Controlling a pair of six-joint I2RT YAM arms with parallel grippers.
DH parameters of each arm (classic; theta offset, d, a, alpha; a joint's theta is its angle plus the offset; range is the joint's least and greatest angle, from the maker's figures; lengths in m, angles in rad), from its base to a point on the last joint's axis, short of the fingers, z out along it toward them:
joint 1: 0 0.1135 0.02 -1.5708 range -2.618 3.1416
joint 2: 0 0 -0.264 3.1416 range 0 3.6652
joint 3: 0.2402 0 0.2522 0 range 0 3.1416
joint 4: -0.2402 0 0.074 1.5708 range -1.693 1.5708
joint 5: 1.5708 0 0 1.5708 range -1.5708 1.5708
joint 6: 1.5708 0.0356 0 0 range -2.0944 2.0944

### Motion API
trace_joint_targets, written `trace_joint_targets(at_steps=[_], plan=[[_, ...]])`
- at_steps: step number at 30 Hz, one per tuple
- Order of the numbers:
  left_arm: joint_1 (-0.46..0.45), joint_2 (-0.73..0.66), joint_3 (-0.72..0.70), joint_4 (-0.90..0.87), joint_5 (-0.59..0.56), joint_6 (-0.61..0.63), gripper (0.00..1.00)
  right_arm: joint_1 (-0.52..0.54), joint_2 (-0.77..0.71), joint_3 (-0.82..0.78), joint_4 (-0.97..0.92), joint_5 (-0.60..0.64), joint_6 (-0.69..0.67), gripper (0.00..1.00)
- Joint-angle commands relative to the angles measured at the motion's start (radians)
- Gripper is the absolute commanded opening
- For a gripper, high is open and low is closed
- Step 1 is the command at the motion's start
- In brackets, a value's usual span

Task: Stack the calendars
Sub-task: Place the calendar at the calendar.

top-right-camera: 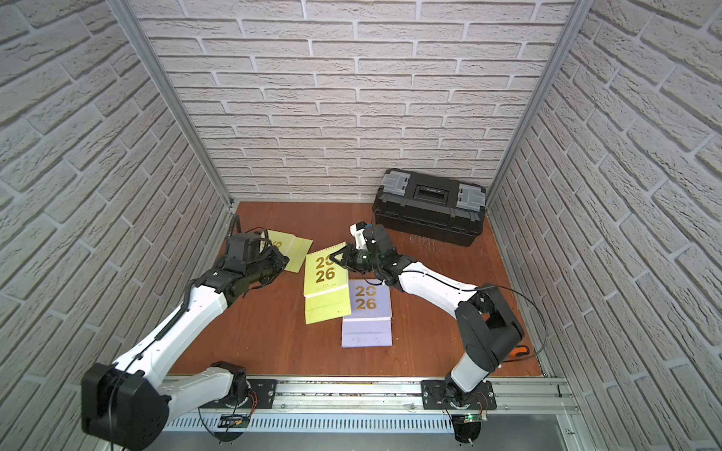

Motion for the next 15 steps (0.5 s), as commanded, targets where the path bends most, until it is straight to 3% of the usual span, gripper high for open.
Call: trace_joint_targets(at_steps=[1, 15], plan=[[-0.051, 0.007, -0.030, 0.093, -0.078, -0.023, 0.00, -0.018, -0.103, -0.025, -0.021, -0.030, -0.063, 0.03], [-0.290, 0.126, -0.101, 0.236, -0.223, -0.101, 0.00, -0.200, -0.306, -0.204, -0.199, -0.125, -0.175, 0.03]])
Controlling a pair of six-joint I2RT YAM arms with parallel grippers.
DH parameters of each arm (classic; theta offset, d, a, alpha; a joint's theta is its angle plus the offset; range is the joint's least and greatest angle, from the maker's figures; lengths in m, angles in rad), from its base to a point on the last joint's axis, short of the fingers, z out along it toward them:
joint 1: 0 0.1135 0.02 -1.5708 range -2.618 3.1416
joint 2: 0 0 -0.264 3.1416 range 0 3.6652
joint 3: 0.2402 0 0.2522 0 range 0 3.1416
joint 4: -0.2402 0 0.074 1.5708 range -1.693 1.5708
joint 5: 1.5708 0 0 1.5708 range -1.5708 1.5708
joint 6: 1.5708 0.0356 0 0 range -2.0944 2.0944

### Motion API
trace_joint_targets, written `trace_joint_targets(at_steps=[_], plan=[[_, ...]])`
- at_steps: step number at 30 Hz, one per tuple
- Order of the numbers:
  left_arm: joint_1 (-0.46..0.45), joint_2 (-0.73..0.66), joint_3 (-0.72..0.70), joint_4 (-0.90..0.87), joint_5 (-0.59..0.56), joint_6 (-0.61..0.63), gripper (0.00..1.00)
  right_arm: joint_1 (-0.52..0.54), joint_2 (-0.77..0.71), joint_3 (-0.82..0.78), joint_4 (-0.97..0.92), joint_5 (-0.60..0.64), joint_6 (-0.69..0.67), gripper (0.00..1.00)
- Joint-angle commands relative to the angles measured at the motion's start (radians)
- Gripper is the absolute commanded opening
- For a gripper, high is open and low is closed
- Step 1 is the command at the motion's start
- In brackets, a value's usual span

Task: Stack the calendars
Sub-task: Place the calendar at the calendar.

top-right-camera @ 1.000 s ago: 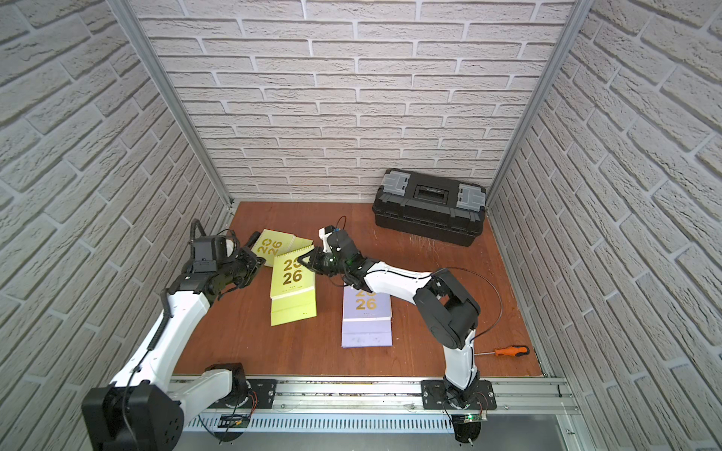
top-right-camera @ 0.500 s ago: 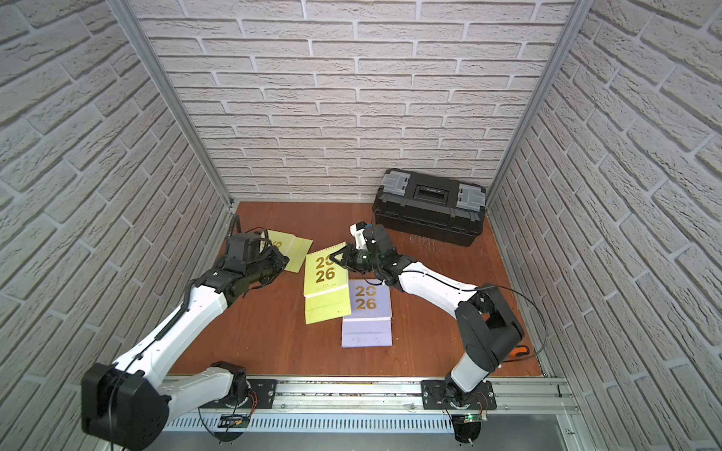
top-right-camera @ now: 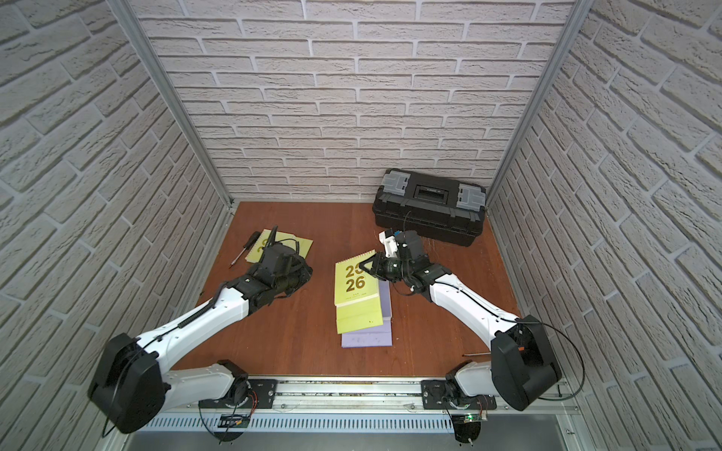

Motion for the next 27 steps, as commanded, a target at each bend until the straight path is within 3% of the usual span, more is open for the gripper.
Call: trace_joint_targets(at_steps=[1, 15, 27], plan=[[-0.043, 0.030, -0.019, 0.091, -0.074, -0.037, 0.00, -0.039, -0.072, -0.039, 0.021, -0.066, -0.028, 0.03], [-0.135, 0.179, -0.026, 0.201, -0.097, -0.090, 0.00, -0.110, -0.122, -0.221, 0.213, -0.160, 0.034, 0.03], [-0.208, 0.286, -0.020, 0.261, -0.106, -0.131, 0.00, -0.126, -0.069, -0.308, 0.406, -0.208, 0.100, 0.02]])
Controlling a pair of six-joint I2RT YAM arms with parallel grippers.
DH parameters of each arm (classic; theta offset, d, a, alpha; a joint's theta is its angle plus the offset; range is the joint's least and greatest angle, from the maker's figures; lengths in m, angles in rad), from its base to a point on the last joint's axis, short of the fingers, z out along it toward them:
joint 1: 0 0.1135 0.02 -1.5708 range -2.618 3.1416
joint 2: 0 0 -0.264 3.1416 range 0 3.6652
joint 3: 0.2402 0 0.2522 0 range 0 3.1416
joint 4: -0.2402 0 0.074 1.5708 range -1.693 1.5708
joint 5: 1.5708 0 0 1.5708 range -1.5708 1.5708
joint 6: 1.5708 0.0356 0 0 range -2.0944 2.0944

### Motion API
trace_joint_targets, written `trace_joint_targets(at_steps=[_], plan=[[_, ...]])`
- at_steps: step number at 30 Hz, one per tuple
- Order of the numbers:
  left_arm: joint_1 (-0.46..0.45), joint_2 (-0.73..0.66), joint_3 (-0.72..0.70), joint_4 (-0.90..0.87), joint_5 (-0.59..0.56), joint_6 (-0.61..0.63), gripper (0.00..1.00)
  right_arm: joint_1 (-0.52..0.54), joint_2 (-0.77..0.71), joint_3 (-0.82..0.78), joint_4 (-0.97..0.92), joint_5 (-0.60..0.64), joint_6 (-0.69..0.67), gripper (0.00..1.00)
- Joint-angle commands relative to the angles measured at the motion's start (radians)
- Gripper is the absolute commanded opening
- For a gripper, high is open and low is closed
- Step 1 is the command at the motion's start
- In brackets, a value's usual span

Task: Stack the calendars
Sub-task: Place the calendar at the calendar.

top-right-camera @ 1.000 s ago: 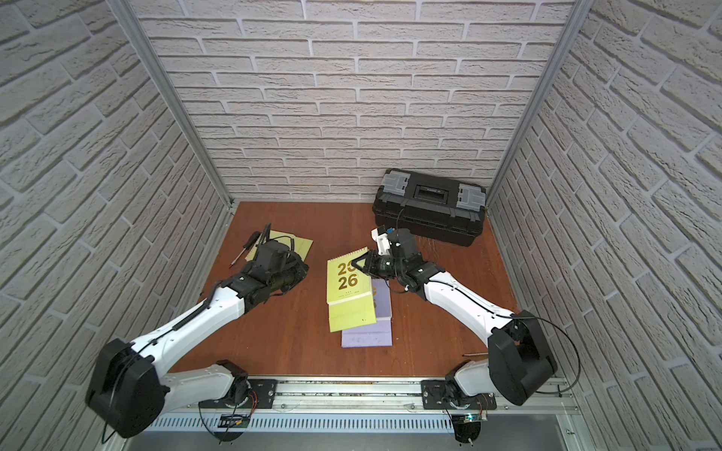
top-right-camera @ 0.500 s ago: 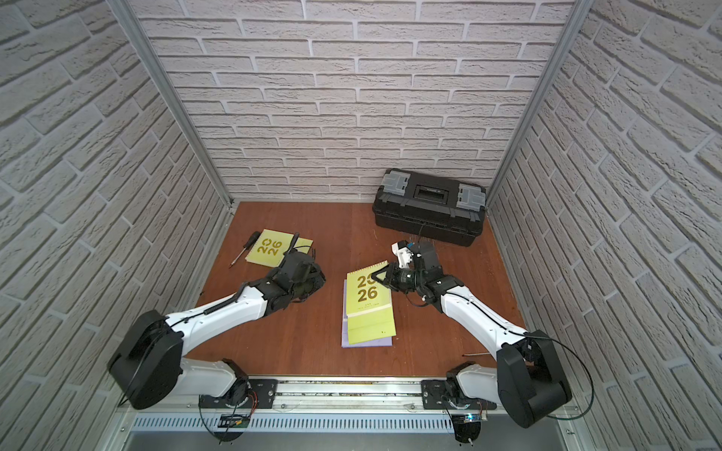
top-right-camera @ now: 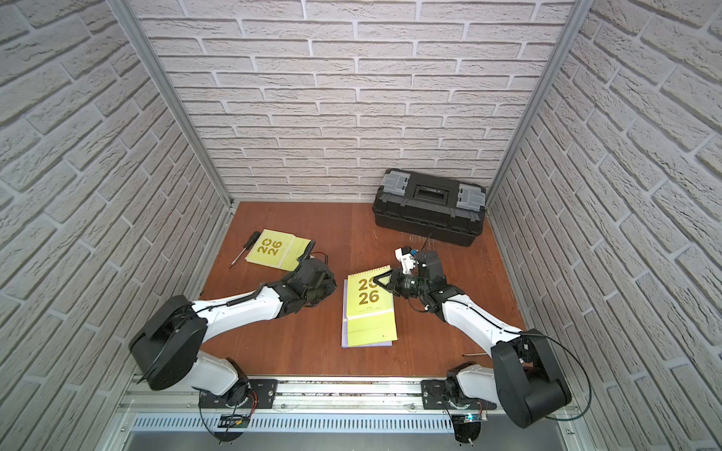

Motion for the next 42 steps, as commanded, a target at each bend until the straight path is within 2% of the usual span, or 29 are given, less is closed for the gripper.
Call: trace_joint_targets(at_steps=[1, 6, 33, 42], plan=[[-0.024, 0.032, 0.005, 0.047, -0.027, -0.025, 0.00, -0.006, 0.008, -0.018, 0.138, -0.039, 0.029, 0.03], [-0.045, 0.068, 0.021, 0.048, -0.033, -0.033, 0.00, -0.009, 0.051, -0.050, 0.236, -0.051, 0.066, 0.03], [-0.045, 0.071, -0.001, 0.060, -0.030, -0.044, 0.00, -0.015, 0.206, -0.104, 0.489, -0.086, 0.145, 0.03], [-0.045, 0.065, -0.003, 0.057, -0.032, -0.043, 0.00, -0.015, 0.244, -0.114, 0.518, -0.086, 0.145, 0.03]])
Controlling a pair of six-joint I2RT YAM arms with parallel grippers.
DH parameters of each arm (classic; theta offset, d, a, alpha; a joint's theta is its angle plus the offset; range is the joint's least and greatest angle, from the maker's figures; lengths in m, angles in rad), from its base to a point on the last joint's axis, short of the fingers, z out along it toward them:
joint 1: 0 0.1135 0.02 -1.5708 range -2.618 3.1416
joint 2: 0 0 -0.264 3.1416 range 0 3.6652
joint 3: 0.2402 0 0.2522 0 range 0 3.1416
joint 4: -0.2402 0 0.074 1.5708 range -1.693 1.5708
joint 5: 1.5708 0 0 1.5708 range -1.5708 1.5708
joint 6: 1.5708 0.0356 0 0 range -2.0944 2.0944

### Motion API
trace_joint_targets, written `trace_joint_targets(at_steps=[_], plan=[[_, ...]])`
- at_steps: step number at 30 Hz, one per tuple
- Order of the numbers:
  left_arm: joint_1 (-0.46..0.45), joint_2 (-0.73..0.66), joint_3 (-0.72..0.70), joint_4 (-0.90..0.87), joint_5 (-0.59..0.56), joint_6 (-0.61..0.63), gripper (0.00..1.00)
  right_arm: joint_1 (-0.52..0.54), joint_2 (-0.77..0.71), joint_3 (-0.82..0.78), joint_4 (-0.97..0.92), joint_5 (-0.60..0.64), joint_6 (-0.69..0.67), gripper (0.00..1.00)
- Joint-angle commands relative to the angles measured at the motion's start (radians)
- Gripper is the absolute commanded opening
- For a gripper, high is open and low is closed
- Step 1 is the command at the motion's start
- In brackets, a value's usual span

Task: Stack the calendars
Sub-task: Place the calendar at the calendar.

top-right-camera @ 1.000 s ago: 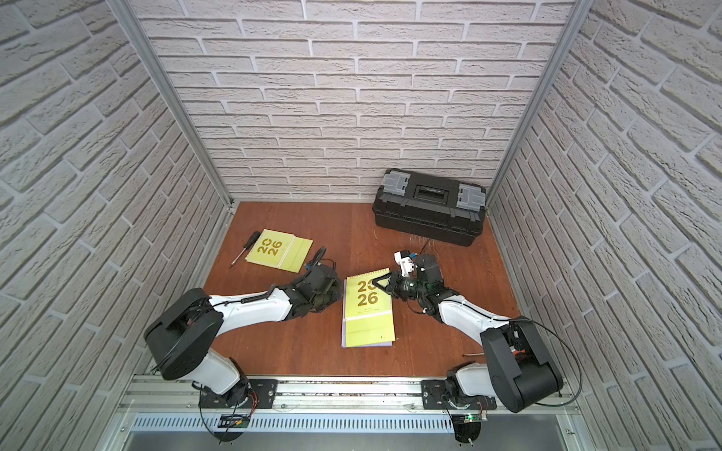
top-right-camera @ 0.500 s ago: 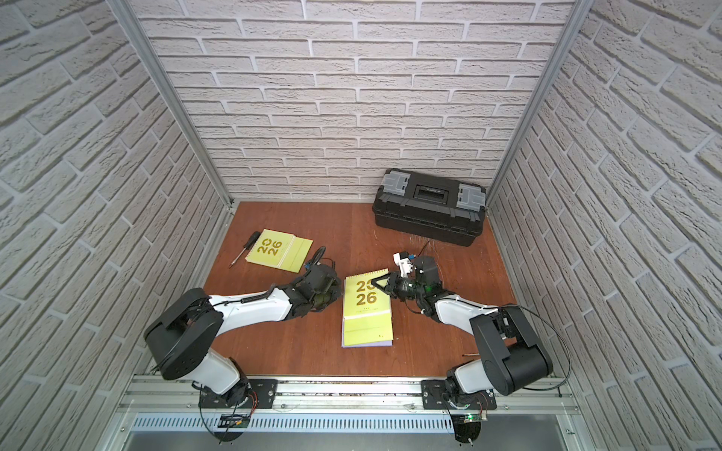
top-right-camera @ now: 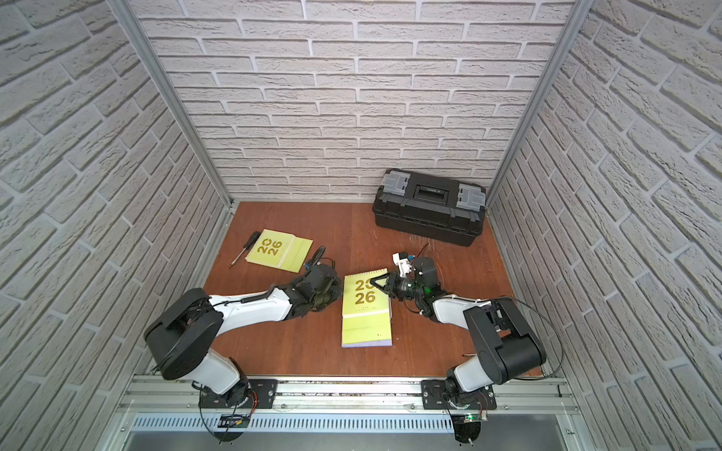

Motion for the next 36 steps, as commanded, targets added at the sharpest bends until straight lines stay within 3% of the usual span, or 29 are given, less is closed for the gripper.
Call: trace_joint_targets(at_steps=[1, 5, 17, 27, 36], plan=[[-0.004, -0.002, -0.005, 0.028, -0.010, -0.006, 0.00, -0.004, 0.011, -0.013, 0.101, -0.030, 0.013, 0.03], [-0.003, -0.003, -0.006, 0.028, -0.009, -0.005, 0.00, -0.005, 0.021, -0.018, 0.103, -0.027, 0.009, 0.04], [-0.003, 0.001, -0.005, 0.032, -0.005, -0.006, 0.00, -0.005, -0.022, 0.003, -0.048, 0.013, -0.065, 0.26], [-0.003, 0.002, -0.009, 0.036, -0.004, -0.006, 0.00, -0.004, -0.040, 0.024, -0.127, 0.039, -0.093, 0.34], [-0.003, 0.001, -0.018, 0.049, -0.002, -0.009, 0.00, -0.004, -0.106, 0.099, -0.394, 0.116, -0.207, 0.41]])
